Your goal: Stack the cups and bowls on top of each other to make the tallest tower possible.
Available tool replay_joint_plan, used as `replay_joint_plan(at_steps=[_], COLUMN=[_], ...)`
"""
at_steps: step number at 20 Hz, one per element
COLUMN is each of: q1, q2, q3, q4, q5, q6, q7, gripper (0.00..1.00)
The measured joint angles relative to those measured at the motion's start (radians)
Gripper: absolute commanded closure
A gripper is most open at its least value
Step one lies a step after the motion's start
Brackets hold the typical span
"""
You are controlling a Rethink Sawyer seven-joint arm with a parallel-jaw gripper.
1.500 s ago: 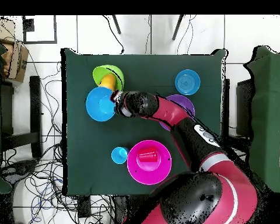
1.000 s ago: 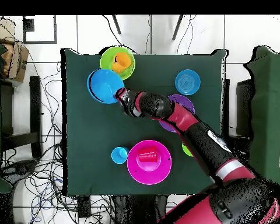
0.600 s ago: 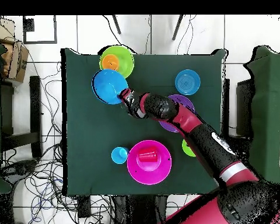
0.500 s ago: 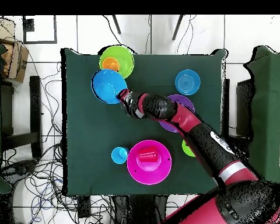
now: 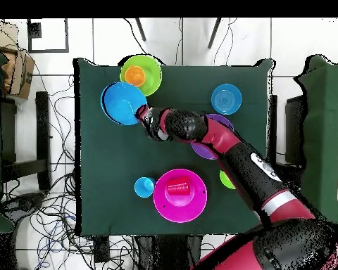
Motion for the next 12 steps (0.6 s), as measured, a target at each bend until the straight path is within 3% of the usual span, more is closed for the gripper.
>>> replay_joint_plan(at_steps=[12], q1=[0.069], q2=[-0.105], q3=[-0.002], q4=[-0.034], q5=[-0.001], q6=[0.19], q7=[0.0], gripper=[1.0])
